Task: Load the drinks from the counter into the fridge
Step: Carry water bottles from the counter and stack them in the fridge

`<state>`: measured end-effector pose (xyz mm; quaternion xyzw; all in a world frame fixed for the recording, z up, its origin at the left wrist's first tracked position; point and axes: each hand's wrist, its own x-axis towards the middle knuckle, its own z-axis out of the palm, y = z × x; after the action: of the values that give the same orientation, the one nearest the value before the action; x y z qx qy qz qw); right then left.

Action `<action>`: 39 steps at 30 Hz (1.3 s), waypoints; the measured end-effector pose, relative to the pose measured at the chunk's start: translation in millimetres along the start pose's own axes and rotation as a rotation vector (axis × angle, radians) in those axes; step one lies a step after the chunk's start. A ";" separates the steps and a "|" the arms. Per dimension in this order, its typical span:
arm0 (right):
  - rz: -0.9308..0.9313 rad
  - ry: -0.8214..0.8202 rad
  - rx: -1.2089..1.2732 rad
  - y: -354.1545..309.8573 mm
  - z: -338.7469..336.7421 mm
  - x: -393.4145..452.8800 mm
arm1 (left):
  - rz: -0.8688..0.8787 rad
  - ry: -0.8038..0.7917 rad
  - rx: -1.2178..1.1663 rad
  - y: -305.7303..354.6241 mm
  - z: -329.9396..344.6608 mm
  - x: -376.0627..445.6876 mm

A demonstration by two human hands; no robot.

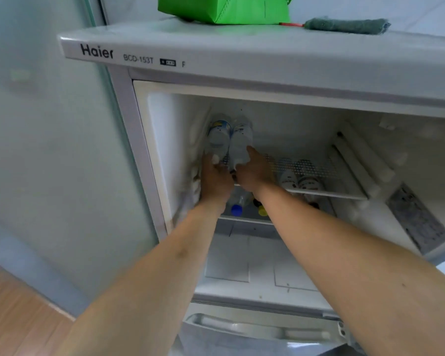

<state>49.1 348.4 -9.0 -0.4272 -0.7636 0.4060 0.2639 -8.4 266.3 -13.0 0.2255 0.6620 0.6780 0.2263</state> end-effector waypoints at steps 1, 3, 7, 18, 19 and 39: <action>-0.002 0.027 0.029 2.6 0.7 -5.8 | 0.042 0.001 -0.010 -3.2 -1.2 -8.1; -0.004 0.036 0.076 8.7 2.9 -16.5 | 0.063 0.027 -0.039 -12.4 -4.4 -27.0; -0.053 0.044 0.046 12.2 7.7 -32.9 | 0.146 0.033 -0.115 -35.0 -22.2 -52.5; -0.102 0.449 -0.021 67.2 14.7 -169.3 | 0.353 0.080 0.023 -88.2 -64.1 -128.0; -0.062 0.458 -0.001 76.3 10.8 -183.4 | 0.356 0.073 0.042 -89.3 -64.8 -134.1; 0.766 1.128 0.041 265.5 -141.6 -686.6 | 0.324 -0.626 0.157 -159.7 6.9 -516.1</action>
<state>611.9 -109.7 -196.8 -0.8086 -0.2961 0.2003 0.4672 407.7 -37.3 -175.7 0.5410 0.5663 0.5501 0.2899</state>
